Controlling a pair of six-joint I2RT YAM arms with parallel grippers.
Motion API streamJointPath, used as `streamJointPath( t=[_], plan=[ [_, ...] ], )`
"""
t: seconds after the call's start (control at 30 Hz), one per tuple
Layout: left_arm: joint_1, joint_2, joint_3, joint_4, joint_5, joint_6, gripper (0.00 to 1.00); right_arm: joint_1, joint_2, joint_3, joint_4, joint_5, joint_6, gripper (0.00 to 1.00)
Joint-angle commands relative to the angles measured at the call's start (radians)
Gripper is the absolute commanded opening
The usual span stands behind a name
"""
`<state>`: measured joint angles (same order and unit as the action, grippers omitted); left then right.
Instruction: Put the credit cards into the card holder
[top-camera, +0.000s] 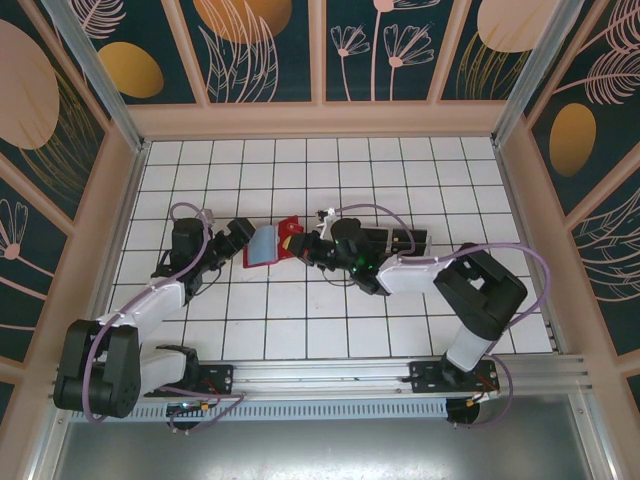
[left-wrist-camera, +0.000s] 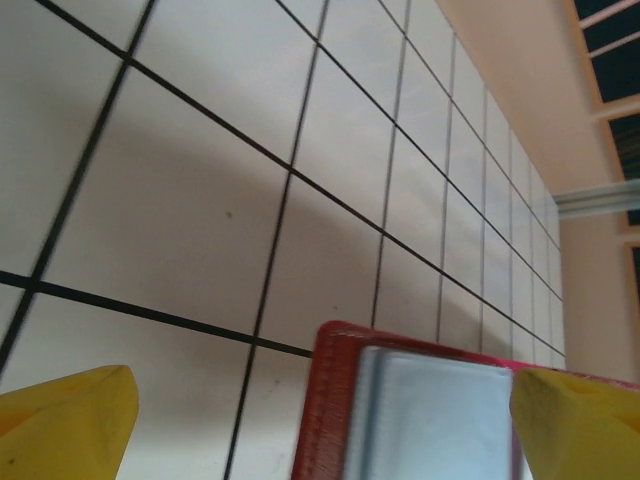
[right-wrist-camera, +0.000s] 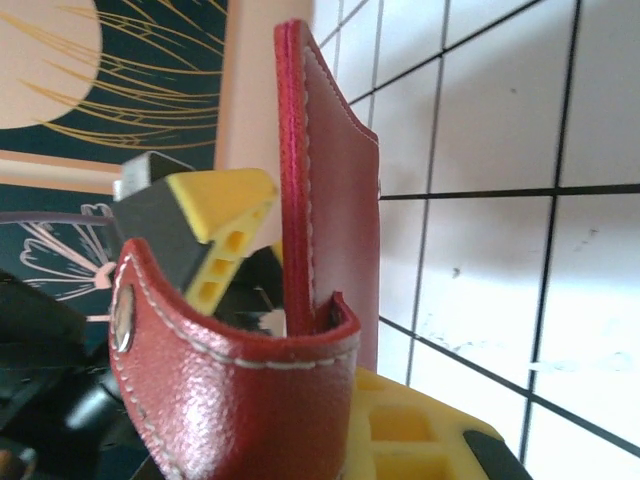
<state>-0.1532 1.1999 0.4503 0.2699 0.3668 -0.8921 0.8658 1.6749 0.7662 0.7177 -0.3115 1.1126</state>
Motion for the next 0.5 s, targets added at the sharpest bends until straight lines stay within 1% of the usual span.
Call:
streamJointPath(
  t=[0.0, 0.27, 0.47],
  plan=[
    [0.007, -0.008, -0.032, 0.124, 0.085, -0.04, 0.96, 0.007, -0.043, 0.005, 0.022, 0.022, -0.002, 0.0],
    [0.008, 0.012, -0.119, 0.428, 0.197, -0.239, 0.94, 0.008, -0.036, -0.002, 0.119, -0.007, 0.059, 0.0],
    [0.008, 0.006, -0.148, 0.466, 0.206, -0.263, 0.92, 0.01, -0.027, -0.002, 0.154, -0.016, 0.08, 0.0]
  ],
)
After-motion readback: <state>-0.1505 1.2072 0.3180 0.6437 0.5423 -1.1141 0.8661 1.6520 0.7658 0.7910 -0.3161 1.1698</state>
